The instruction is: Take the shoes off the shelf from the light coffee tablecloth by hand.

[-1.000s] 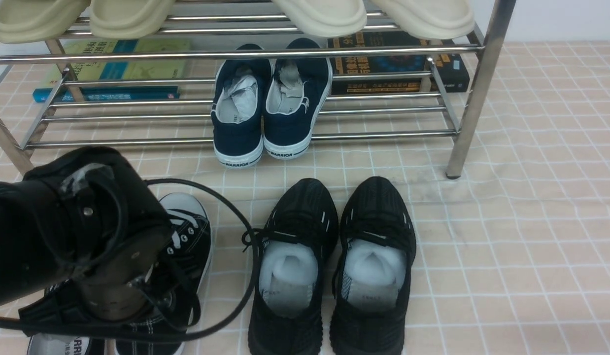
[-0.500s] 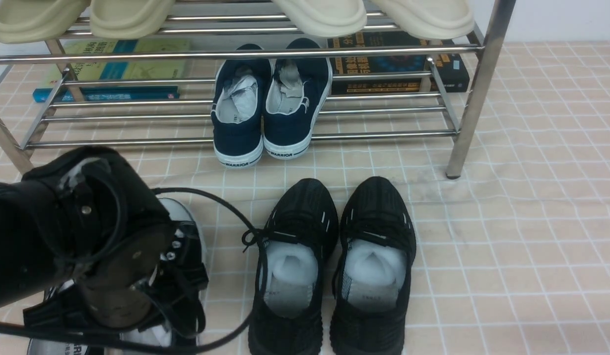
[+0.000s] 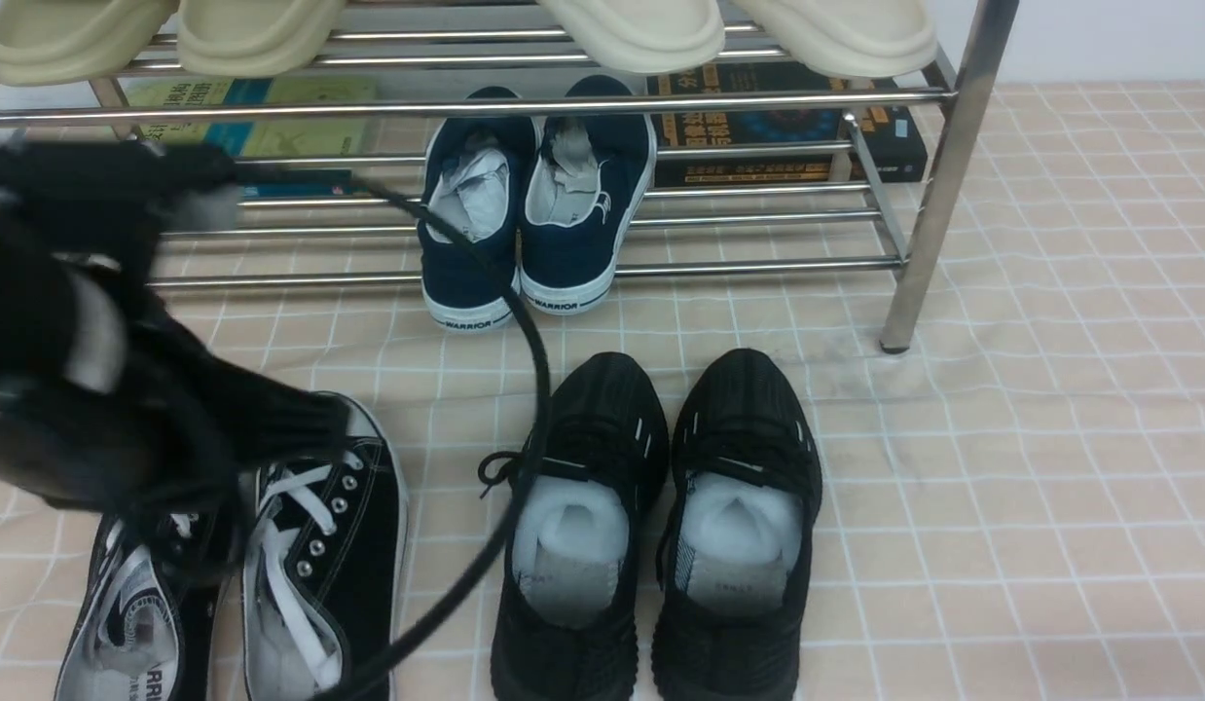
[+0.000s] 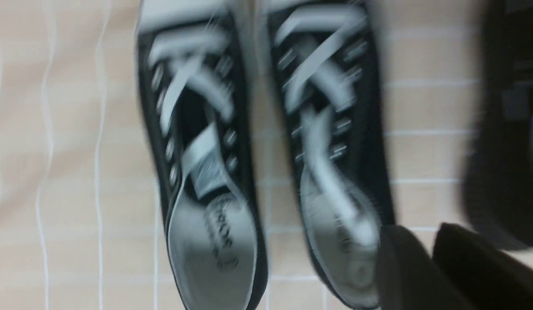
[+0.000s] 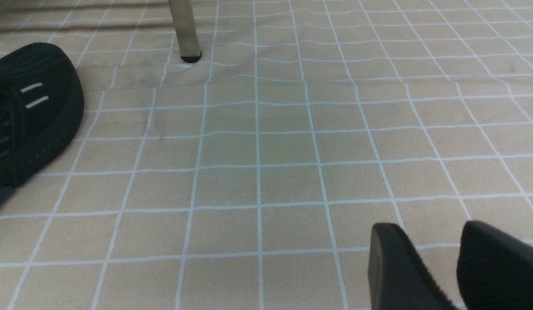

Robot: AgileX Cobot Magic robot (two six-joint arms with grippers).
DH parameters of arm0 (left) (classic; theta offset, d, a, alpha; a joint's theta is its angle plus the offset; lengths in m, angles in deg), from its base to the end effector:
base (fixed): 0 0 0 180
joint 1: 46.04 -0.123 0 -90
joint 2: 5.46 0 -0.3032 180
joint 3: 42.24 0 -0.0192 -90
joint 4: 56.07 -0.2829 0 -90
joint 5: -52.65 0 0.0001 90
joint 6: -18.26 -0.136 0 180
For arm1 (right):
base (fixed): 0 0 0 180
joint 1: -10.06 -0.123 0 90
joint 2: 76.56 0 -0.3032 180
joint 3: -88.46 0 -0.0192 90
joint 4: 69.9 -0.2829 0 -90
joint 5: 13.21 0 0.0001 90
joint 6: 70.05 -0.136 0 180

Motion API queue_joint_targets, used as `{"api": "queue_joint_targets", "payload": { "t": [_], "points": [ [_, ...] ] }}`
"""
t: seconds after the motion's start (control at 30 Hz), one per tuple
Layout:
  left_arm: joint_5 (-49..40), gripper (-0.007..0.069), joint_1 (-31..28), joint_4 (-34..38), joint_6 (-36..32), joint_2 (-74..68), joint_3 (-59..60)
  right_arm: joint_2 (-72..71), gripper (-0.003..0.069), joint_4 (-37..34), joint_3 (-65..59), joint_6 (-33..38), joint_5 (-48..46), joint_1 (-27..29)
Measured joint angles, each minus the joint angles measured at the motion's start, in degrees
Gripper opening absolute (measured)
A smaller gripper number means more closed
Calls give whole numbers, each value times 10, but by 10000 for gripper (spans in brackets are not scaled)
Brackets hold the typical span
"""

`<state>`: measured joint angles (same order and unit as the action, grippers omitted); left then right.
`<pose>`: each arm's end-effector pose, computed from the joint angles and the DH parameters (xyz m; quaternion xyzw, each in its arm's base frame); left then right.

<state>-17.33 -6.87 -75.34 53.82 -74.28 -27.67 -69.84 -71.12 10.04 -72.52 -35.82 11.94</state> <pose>0.2044 -0.1121 0.3429 0.0498 0.9583 -0.0057 0.2813 0.1086 -0.0024 0.1600 0.0362 0.8069 0.0121 0.5895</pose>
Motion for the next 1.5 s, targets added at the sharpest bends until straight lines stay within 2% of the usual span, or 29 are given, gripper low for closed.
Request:
{"api": "queue_joint_targets", "payload": {
  "t": [0.03,0.1,0.27,0.33,0.37,0.4,0.5,0.63,1.13,1.2,1.37,1.5],
  "points": [
    [-2,36,0,7,-38,34,-2,0,240,0,0,0,0,0],
    [-10,6,0,18,-81,90,4,0,240,0,0,0,0,0],
    [-1,1,0,22,-76,217,70,0,240,0,0,0,0,0],
    [33,1,0,21,-68,260,103,0,240,0,0,0,0,0],
    [89,1,0,18,-62,293,136,0,240,0,0,0,0,0],
    [89,1,0,18,-62,293,141,0,240,0,0,0,0,0],
    [208,1,0,16,-60,350,212,0,240,0,0,0,0,0],
    [270,2,0,10,-60,371,259,0,240,0,0,0,0,0],
    [268,20,0,-17,-54,372,298,0,240,0,0,0,0,0],
    [284,21,0,-15,-61,378,317,0,240,0,0,0,0,0],
    [391,28,0,2,-95,435,406,0,240,0,0,0,0,0],
    [435,33,-2,17,-138,527,464,0,240,0,0,0,0,0]
  ]
}}
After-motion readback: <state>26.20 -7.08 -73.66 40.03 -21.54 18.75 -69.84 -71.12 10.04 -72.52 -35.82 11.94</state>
